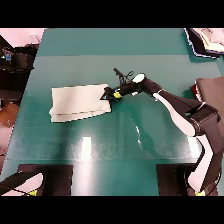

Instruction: Fold the shirts.

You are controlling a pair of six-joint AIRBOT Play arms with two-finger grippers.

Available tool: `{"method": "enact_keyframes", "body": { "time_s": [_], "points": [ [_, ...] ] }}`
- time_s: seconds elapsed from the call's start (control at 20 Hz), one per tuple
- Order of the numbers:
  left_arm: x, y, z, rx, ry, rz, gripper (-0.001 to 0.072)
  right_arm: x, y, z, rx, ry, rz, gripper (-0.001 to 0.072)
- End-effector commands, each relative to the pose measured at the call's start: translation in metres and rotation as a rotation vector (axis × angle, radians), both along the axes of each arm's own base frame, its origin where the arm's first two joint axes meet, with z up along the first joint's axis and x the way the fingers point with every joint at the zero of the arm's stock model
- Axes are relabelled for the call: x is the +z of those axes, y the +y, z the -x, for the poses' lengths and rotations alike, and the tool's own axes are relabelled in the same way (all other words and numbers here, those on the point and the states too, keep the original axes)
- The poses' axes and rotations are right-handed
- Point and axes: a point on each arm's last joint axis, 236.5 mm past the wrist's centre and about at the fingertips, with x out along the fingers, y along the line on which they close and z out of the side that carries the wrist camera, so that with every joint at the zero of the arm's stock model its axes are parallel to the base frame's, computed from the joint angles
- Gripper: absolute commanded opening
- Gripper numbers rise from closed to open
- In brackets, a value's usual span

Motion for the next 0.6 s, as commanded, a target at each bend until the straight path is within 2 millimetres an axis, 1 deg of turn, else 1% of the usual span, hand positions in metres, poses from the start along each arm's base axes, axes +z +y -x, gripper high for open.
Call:
{"method": "enact_keyframes", "body": {
  "time_s": [0.0, 0.05, 0.1, 0.15, 0.25, 0.35, 0.4, 0.5, 0.55],
  "points": [
    [-0.001, 0.000, 0.001, -0.003, 0.008, -0.002, 0.0024, 0.025, 0.011, -0.007, 0.044, -0.090, -0.039, 0.0016],
    [-0.002, 0.000, 0.002, -0.005, 0.012, -0.001, 0.0024, 0.040, 0.004, -0.013, 0.039, -0.111, -0.048, 0.0016],
    [-0.002, -0.001, 0.003, -0.007, 0.016, 0.003, 0.0024, 0.055, -0.011, -0.021, 0.032, -0.145, -0.038, 0.0015],
    [-0.002, -0.005, 0.003, -0.013, 0.015, 0.015, 0.0023, 0.068, -0.032, -0.029, 0.026, -0.184, -0.011, 0.0015],
    [0.002, -0.020, 0.004, -0.039, 0.012, 0.079, 0.0023, 0.098, -0.087, -0.044, -0.005, -0.247, 0.073, 0.0015],
    [0.010, -0.041, 0.003, -0.074, -0.006, 0.168, 0.0023, 0.126, -0.157, -0.059, -0.078, -0.309, 0.189, 0.0015],
    [0.014, -0.050, 0.001, -0.090, -0.020, 0.191, 0.0023, 0.140, -0.198, -0.067, -0.142, -0.330, 0.249, 0.0015],
    [0.018, -0.070, 0.000, -0.133, -0.045, 0.193, 0.0023, 0.163, -0.279, -0.075, -0.283, -0.345, 0.352, 0.0015],
    [0.020, -0.083, 0.000, -0.161, -0.056, 0.195, 0.0023, 0.174, -0.316, -0.075, -0.347, -0.353, 0.390, 0.0014]
  ]
}}
